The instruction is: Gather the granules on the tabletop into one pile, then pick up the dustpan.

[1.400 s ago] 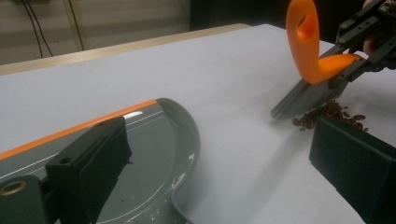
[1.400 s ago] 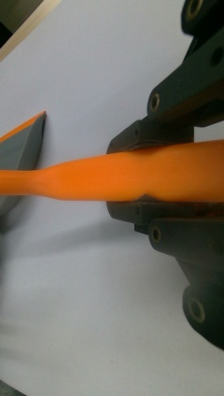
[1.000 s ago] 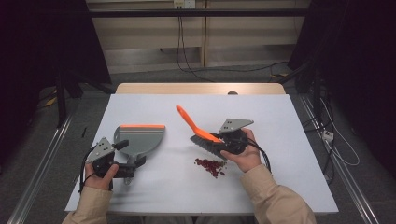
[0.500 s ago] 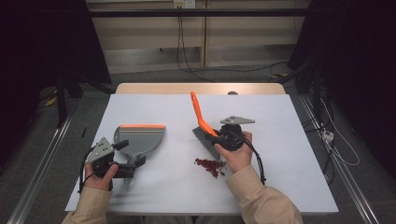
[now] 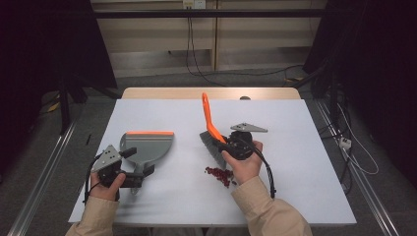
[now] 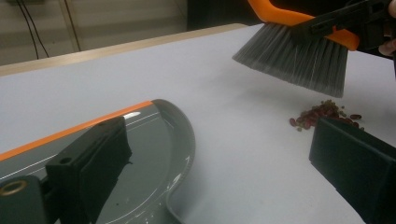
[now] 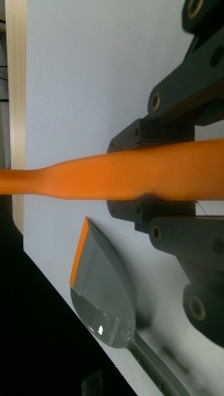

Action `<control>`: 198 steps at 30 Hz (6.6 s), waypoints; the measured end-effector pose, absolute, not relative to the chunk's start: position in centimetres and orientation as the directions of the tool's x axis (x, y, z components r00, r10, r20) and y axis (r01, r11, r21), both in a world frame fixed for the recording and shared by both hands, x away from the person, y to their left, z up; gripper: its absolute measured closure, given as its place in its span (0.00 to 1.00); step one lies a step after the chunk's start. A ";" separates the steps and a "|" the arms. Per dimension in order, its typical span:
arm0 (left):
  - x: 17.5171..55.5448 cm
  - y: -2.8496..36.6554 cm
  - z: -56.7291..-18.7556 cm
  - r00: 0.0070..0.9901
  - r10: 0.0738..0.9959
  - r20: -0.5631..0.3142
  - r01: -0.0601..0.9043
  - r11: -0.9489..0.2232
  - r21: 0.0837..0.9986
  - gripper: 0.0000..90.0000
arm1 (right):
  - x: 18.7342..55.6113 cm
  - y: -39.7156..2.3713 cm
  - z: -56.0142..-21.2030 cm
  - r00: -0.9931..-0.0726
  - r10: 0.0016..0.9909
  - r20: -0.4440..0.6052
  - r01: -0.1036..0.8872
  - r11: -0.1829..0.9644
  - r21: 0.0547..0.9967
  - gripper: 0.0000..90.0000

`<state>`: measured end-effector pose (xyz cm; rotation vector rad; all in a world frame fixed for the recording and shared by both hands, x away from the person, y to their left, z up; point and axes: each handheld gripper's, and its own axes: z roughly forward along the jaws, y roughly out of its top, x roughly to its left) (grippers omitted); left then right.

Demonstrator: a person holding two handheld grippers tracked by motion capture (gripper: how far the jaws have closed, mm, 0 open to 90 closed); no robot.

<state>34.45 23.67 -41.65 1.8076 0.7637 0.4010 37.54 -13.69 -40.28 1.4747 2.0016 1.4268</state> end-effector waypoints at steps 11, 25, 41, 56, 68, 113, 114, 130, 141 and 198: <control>34.4 23.8 -41.6 0.738 0.669 -0.086 0.305 -0.217 0.927 0.05 | 37.6 -10.8 -40.8 -0.455 0.817 0.355 0.582 -0.030 0.813 0.79; 34.5 23.8 -41.6 0.738 0.670 -0.082 0.302 -0.220 0.928 0.05 | 38.2 -7.3 -43.8 -0.368 0.823 0.433 0.647 -0.108 0.755 0.79; 34.4 23.7 -41.6 0.737 0.671 -0.079 0.300 -0.221 0.928 0.05 | 37.6 -10.9 -44.0 -0.252 0.872 0.419 0.685 -0.145 0.714 0.79; 34.4 23.5 -41.5 0.739 0.669 -0.076 0.296 -0.221 0.929 0.05 | 36.4 -12.9 -43.8 -0.207 0.876 0.435 0.691 -0.184 0.699 0.79; 34.5 23.5 -41.5 0.740 0.668 -0.078 0.299 -0.222 0.928 0.05 | 38.1 -12.6 -42.3 -0.244 0.842 0.481 0.669 -0.212 0.712 0.79; 34.6 23.8 -41.6 0.732 0.676 -0.082 0.305 -0.218 0.927 0.05 | 40.6 -16.0 -41.1 -0.512 0.814 0.273 0.554 0.071 0.829 0.79; 34.6 23.8 -41.6 0.734 0.675 -0.080 0.303 -0.219 0.928 0.05 | 40.6 -16.5 -41.2 -0.532 0.810 0.246 0.545 0.106 0.832 0.79; 34.5 23.7 -41.5 0.732 0.676 -0.079 0.301 -0.217 0.929 0.05 | 37.9 -17.1 -43.0 -0.836 0.544 -0.072 0.266 0.517 0.814 0.79; 34.4 23.7 -41.4 0.732 0.677 -0.080 0.301 -0.216 0.929 0.05 | 36.4 -17.0 -42.9 -0.874 0.476 -0.099 0.205 0.544 0.813 0.79; 33.6 24.7 -43.3 0.582 0.809 -0.078 0.534 -0.309 0.787 0.21 | 35.2 -21.4 -41.5 -0.667 0.733 0.133 0.411 0.213 0.886 0.79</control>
